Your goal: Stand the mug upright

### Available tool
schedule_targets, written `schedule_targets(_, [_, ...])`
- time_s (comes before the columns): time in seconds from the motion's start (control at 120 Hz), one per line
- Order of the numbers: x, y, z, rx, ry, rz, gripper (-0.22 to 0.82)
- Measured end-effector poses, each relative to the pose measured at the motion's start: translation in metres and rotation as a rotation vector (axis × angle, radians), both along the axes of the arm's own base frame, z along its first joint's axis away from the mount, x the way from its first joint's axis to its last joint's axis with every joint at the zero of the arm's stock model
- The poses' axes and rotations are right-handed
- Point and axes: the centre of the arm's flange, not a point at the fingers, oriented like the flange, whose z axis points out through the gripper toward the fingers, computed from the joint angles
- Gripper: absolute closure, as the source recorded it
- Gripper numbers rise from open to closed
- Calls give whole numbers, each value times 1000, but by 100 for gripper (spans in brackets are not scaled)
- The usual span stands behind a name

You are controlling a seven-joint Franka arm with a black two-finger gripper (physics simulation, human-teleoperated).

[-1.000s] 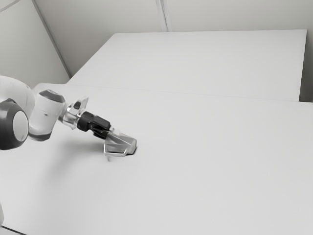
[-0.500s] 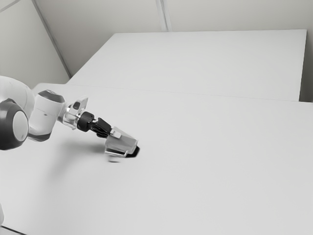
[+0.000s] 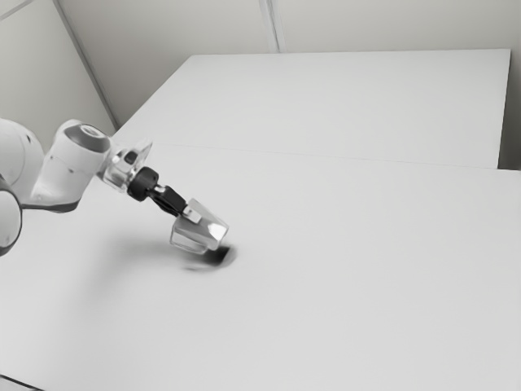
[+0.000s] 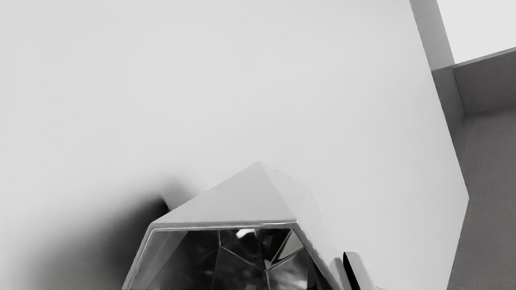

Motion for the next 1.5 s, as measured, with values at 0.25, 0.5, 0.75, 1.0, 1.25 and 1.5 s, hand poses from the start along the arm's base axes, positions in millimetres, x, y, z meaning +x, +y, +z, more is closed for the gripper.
schedule_targets(0.25, [-5,-56,48,458,-85,-227,78])
schedule_targets(0.5, [-17,-87,40,723,-171,-271,78])
schedule_targets(0.75, [-23,-117,29,812,-248,-256,78])
schedule_targets(1.0, [-26,-143,20,838,-282,-247,78])
schedule_targets(1.25, [-26,-163,13,837,-287,-243,64])
schedule_targets(1.5, [-26,-169,26,829,-306,-228,29])
